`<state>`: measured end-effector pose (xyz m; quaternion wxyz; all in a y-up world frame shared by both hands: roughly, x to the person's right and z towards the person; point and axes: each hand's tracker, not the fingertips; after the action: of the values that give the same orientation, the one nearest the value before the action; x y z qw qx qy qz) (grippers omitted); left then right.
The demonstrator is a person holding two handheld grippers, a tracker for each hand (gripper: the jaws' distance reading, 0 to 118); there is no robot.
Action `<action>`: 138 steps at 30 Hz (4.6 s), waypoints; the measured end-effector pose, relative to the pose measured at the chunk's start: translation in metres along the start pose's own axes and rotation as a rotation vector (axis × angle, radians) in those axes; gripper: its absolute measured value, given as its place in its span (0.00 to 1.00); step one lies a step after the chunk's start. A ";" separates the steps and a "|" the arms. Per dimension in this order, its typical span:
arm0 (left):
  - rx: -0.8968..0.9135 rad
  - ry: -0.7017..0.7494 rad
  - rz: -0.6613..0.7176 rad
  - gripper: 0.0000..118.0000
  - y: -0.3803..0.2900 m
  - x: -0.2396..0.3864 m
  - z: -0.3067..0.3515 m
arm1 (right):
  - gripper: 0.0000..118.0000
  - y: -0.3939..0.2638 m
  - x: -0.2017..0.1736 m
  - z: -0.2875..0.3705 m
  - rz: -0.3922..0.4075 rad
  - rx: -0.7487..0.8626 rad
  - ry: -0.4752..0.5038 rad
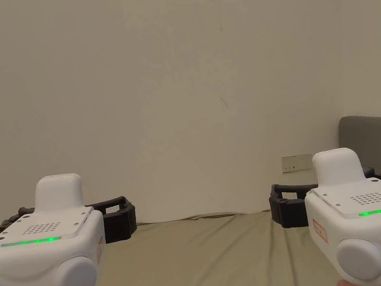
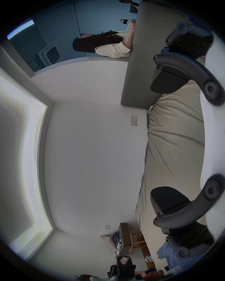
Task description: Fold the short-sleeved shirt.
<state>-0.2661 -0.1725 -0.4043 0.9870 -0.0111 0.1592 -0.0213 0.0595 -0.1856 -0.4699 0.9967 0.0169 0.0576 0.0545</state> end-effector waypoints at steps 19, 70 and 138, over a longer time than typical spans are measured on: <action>0.000 -0.006 -0.002 1.00 0.003 0.003 -0.004 | 1.00 0.001 0.003 -0.003 -0.004 0.005 -0.006; -0.053 -0.042 -0.087 0.00 -0.026 0.009 0.000 | 0.02 -0.039 -0.002 0.001 0.068 -0.077 0.078; -0.684 0.091 0.008 0.02 -0.323 -0.116 -0.104 | 0.02 -0.210 -0.081 -0.070 0.059 -0.440 0.295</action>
<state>-0.4214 -0.4913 -0.4574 0.9180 -0.3397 0.2012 0.0368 -0.0062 -0.4017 -0.5382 0.9553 -0.2064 0.1883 0.0968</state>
